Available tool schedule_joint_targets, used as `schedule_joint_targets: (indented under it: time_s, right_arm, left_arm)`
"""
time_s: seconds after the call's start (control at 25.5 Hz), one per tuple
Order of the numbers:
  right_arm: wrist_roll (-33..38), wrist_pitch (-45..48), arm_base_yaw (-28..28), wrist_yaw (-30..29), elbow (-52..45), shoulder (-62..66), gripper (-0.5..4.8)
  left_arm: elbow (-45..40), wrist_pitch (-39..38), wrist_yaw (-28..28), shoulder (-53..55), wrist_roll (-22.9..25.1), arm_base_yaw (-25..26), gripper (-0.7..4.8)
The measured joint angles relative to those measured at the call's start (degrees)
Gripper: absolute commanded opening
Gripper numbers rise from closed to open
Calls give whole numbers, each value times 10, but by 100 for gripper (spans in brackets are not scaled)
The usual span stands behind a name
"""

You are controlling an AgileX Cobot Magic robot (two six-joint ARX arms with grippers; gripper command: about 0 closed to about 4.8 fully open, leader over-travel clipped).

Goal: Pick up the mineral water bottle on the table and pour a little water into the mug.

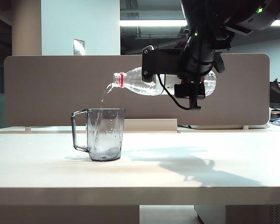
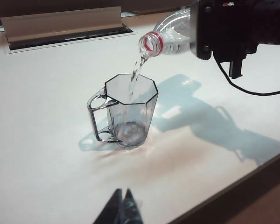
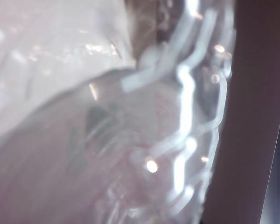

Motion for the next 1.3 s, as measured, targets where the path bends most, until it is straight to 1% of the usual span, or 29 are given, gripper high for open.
schedule_joint_targets:
  time_s: [0.43, 0.9, 1.02, 1.14, 1.3]
  right_arm:
    - [0, 0, 0, 1, 0, 0, 251]
    - [3, 0, 0, 14, 0, 0, 251]
    - [45, 0, 0, 14, 0, 0, 251]
    - [116, 0, 0, 14, 0, 0, 251]
    - [242, 0, 0, -3, 0, 0, 251]
  left_arm:
    - [0, 0, 0, 0, 0, 0, -5]
    - [0, 0, 0, 0, 0, 0, -5]
    - [0, 0, 0, 0, 0, 0, -5]
    - [0, 0, 0, 0, 0, 0, -5]
    - [0, 0, 0, 0, 0, 0, -5]
